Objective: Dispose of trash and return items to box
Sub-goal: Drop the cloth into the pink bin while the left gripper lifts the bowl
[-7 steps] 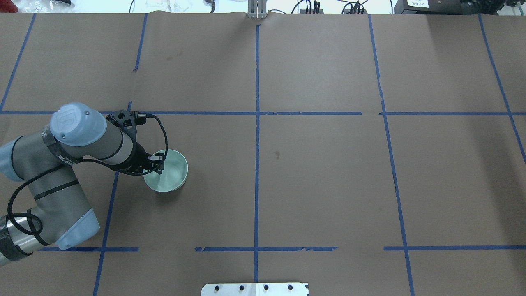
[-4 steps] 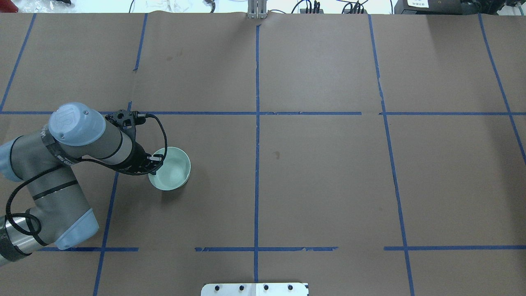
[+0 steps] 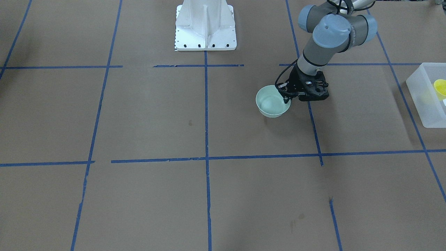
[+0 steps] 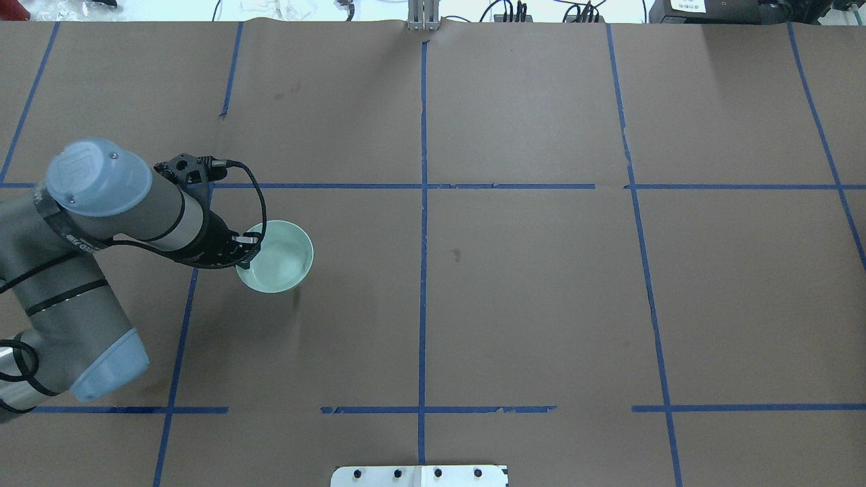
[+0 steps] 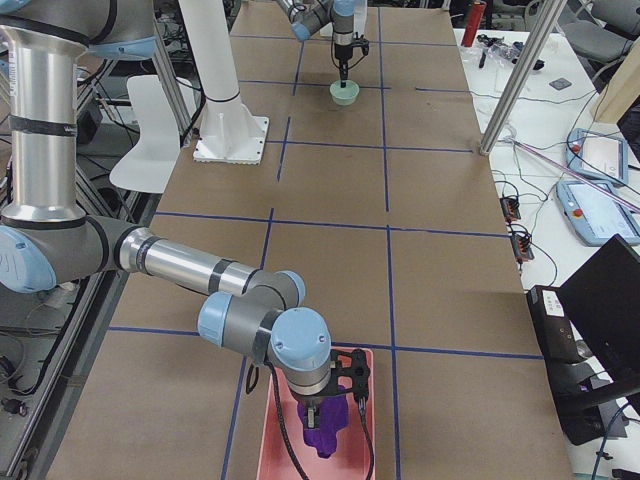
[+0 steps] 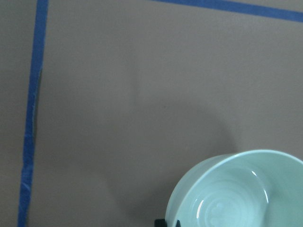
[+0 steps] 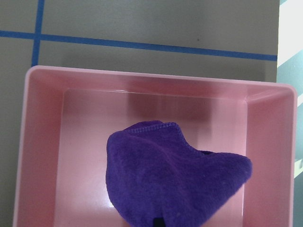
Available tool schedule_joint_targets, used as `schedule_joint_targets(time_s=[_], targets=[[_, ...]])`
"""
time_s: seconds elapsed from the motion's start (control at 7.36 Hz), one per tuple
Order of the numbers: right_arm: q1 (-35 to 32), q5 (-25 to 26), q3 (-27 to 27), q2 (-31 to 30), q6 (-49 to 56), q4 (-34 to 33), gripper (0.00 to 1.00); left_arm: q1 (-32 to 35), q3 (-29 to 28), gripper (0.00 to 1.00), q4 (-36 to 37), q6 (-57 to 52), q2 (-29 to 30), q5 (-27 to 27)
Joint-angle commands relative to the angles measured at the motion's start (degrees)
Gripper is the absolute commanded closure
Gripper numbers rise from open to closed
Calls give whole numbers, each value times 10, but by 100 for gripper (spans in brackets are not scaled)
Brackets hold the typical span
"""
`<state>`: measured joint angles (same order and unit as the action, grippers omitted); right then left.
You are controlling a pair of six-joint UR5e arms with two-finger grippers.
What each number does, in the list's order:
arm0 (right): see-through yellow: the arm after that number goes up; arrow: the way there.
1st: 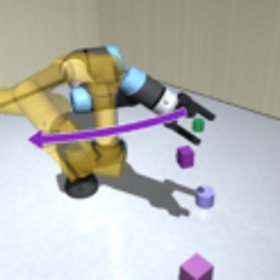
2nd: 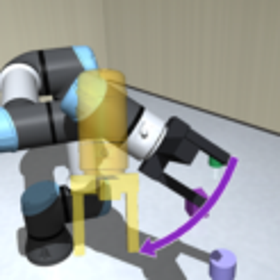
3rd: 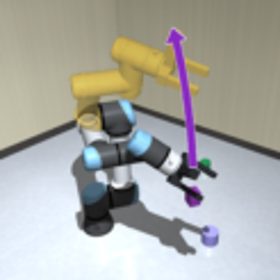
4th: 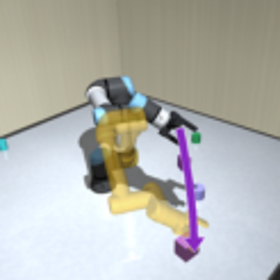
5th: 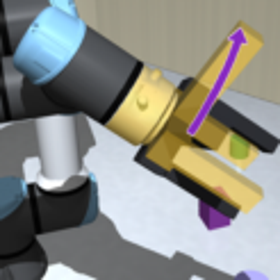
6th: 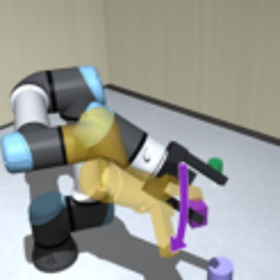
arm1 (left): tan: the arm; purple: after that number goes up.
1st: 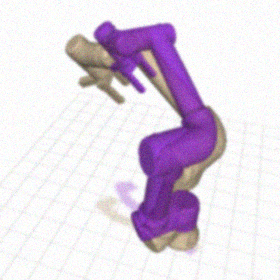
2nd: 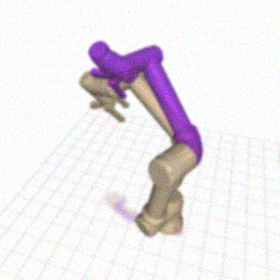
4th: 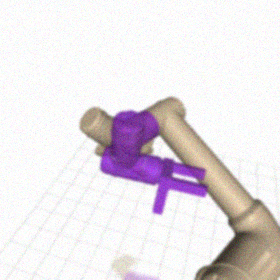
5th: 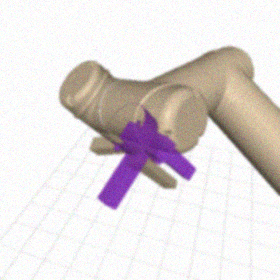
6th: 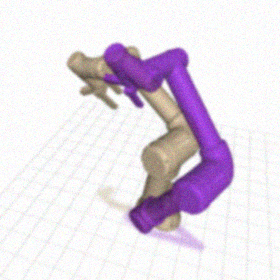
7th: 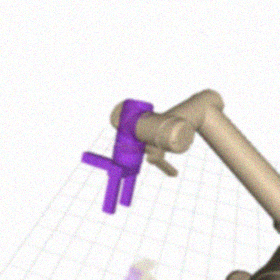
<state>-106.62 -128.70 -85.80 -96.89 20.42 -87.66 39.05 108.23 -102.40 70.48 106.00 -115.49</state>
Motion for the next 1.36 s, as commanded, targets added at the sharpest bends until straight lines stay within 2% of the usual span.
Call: schedule_joint_targets(time_s=[0.0, 0.14, 0.27, 0.54, 0.68, 0.81, 0.95, 1.22], targets=[[12, -2, 35, -2, -49, 48, 0, 46, 43, 100, 45, -29, 0, -3], [22, -6, 35, -2, -49, 49, 0, 101, 53, 100, 68, -92, -1, -4], [32, -29, 34, -2, -51, 49, 0, 127, 70, 100, 73, -143, -10, -11], [79, -56, 9, 1, -110, 51, 0, 205, 73, 100, 72, -218, -34, -70], [99, -57, -34, 1, -156, 51, 0, 256, 73, 100, 72, -293, -63, -93], [118, -58, -87, 0, -203, 49, 0, 297, 67, 100, 72, -413, -108, -97], [124, -59, -122, -3, -220, 47, 0, 317, 53, 100, 73, -516, -139, -98], [145, -58, -147, -3, -223, 48, 0, 438, -38, 100, 74, -724, -160, -98]])
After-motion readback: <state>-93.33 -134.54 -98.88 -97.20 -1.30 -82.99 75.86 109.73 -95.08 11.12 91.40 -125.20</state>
